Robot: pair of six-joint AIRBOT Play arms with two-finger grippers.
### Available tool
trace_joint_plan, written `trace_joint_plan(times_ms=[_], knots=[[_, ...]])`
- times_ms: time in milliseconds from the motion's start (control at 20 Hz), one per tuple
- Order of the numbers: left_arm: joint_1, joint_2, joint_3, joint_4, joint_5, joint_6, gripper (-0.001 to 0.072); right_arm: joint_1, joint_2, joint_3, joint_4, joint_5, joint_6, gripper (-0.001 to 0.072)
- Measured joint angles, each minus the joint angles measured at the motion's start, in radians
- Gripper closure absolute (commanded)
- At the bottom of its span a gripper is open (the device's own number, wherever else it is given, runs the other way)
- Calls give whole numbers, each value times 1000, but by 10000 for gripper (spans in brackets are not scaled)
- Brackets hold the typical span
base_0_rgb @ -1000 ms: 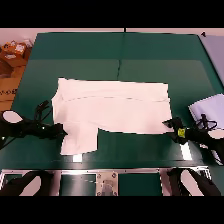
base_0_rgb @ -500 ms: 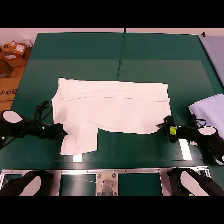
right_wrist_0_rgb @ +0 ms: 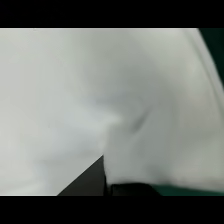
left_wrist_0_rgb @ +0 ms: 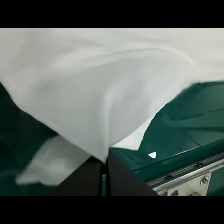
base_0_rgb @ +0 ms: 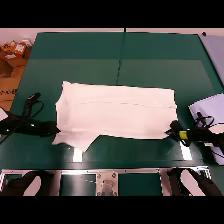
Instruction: Fold the shirts.
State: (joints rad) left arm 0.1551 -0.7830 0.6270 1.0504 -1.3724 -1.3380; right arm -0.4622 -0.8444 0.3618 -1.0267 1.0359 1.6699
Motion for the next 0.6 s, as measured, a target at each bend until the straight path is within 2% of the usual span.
trace_joint_plan(times_ms=[100,250,400,600], knots=[[0,42,8,-17,-24,-15,684,-25,62,29,-41,89,-1,696],[0,71,15,-122,-5,-19,685,-40,106,76,-42,151,-5,696],[0,55,49,-203,79,3,685,-47,98,151,3,167,-19,696],[0,-83,164,-251,200,50,684,-49,-5,263,56,130,-31,696]])
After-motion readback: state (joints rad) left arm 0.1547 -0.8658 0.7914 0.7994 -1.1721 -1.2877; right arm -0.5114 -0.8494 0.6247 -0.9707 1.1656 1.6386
